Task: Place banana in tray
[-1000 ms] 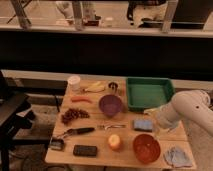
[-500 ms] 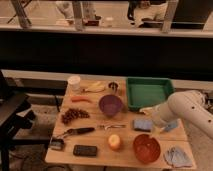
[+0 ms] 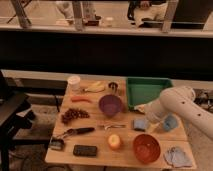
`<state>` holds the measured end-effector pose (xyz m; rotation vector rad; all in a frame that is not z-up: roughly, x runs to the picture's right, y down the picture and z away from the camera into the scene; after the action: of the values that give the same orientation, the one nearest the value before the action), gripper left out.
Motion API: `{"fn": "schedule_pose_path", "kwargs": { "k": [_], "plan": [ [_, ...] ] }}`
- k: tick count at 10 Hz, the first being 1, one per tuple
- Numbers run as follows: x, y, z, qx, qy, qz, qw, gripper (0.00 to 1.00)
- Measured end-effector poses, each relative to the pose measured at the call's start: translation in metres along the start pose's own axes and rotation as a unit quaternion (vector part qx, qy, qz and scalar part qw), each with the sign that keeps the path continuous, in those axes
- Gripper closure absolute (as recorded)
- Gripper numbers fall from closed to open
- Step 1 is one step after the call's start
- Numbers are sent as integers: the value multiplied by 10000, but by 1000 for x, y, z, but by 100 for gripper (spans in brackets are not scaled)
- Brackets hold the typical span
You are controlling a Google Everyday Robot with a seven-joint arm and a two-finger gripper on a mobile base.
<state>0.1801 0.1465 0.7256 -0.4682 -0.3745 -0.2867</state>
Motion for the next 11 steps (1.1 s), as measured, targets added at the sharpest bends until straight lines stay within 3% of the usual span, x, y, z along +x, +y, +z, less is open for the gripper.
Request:
{"fn": "schedule_pose_path", "kwargs": {
  "k": [5, 11],
  "plan": [
    [-28, -49, 21, -227, -117, -617, 9978, 20],
    [-49, -114, 54, -370, -290, -911, 9947, 20]
  ]
}}
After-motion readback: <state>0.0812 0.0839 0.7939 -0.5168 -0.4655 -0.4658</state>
